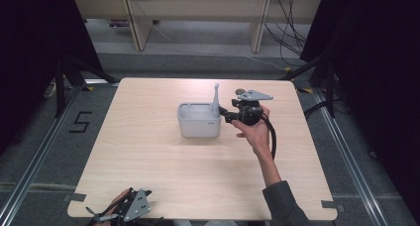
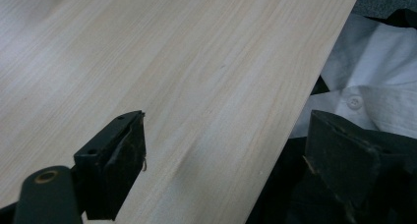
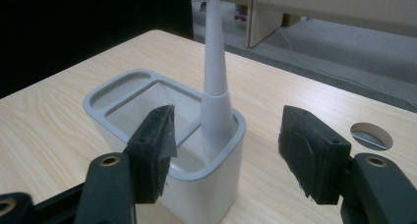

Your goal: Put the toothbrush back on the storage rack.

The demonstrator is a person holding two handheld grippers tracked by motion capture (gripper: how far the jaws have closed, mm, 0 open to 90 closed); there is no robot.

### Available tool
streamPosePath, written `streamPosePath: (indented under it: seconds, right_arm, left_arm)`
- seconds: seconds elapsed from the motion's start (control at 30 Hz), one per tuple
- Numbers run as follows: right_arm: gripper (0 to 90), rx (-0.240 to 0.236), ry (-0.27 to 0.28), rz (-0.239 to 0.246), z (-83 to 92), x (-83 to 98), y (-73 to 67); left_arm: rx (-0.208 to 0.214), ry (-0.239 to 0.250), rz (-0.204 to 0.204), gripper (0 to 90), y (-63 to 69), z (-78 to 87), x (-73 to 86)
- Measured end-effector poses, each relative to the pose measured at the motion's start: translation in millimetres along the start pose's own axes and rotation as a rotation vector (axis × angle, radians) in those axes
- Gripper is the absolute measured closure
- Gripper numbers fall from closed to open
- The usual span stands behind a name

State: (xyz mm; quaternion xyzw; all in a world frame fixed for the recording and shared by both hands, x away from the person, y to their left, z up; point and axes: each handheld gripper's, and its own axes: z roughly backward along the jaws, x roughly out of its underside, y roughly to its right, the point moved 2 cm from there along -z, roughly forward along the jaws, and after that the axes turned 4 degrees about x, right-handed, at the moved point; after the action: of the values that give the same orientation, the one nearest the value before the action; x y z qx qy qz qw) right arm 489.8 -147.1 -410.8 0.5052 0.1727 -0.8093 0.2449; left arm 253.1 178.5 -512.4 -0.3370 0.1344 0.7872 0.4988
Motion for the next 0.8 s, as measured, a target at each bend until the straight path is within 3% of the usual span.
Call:
streamPosePath:
  seconds: [0.03, 0.13, 0.37, 0.4, 0.5, 0.53, 0.67, 0.8]
  right_arm:
    - [39.1, 0.007, 0.004, 0.021, 0.7, 0.1, 1.1]
    - [38.5, 0.001, -0.012, 0.006, 1.8, 1.0, -1.2]
    - [38.0, -0.002, -0.001, 0.033, 3.4, 2.3, -2.5]
    - [37.9, -0.022, -0.011, 0.019, 3.4, 3.3, -3.6]
    - [37.8, -0.004, -0.006, 0.03, 4.4, 3.7, -2.2]
    - [37.5, -0.022, -0.004, 0.017, 4.3, 4.0, -2.7]
    - [35.6, -0.005, -0.012, -0.003, 6.4, 4.8, -5.2]
    - [33.2, -0.012, -0.019, 0.009, 6.9, 5.4, -5.9]
  left_arm:
    - [0.0, -0.001, 0.0, 15.2, 0.1, -0.1, 0.0]
    - [0.001, -0.001, -0.002, 15.2, 0.2, -0.1, 0.0]
    - [0.001, -0.001, -0.002, 15.2, 0.3, 0.2, 0.0]
    - [0.001, -0.001, -0.002, 15.2, 0.3, 0.3, 0.0]
    - [0.002, 0.009, 0.007, 15.2, 1.0, 0.0, 0.0]
    - [0.001, 0.01, 0.007, 15.2, 1.0, -0.1, -0.1]
    - [0.003, -0.001, -0.003, 15.2, 0.6, 0.5, -0.1]
    - [0.004, 0.0, -0.002, 15.2, 0.5, 0.5, -0.2]
